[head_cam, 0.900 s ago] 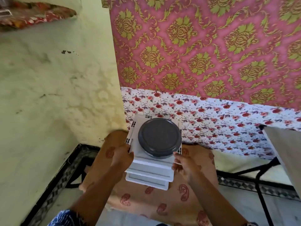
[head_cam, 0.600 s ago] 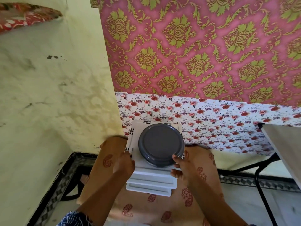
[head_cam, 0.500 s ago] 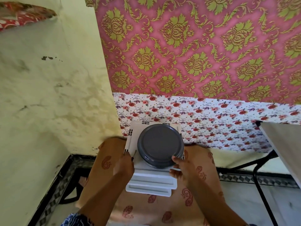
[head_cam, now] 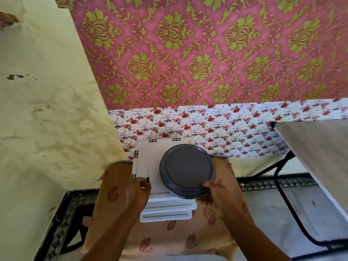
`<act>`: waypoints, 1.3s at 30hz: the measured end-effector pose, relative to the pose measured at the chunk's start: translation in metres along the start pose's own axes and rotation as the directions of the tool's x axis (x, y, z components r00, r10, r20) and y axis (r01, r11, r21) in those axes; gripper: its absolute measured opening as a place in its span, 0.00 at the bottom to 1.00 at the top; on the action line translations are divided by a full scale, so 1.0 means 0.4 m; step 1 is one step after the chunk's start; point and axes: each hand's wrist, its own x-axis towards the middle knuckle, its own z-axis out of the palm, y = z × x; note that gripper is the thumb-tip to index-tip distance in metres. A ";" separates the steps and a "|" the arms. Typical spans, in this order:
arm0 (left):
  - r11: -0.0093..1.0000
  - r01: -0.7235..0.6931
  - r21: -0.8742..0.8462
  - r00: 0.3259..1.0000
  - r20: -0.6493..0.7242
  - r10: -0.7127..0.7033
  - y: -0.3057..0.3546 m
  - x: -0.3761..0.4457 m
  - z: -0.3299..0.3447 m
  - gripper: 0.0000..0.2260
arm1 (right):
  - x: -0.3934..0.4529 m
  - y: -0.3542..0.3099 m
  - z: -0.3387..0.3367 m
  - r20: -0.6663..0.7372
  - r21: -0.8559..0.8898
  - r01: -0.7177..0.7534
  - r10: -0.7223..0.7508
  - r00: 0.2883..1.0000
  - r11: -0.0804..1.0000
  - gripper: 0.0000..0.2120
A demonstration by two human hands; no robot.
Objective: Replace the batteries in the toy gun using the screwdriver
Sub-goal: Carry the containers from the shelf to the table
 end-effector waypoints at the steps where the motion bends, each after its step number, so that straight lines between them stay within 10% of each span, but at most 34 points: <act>1: 1.000 0.001 -0.027 1.000 0.005 -0.001 0.023 -0.010 0.007 0.06 | -0.010 0.004 -0.028 -0.020 0.009 0.015 -0.015 1.000 1.000 0.10; 19: 0.967 -0.115 -0.227 0.899 0.391 0.199 0.515 -0.431 0.513 0.04 | -0.234 0.025 -0.849 -0.304 0.175 0.165 -0.106 0.947 0.971 0.16; 39: 0.950 -0.186 -0.249 0.865 0.417 0.279 0.883 -0.644 1.010 0.05 | -0.213 -0.058 -1.478 -0.439 0.256 0.195 -0.066 0.896 0.947 0.12</act>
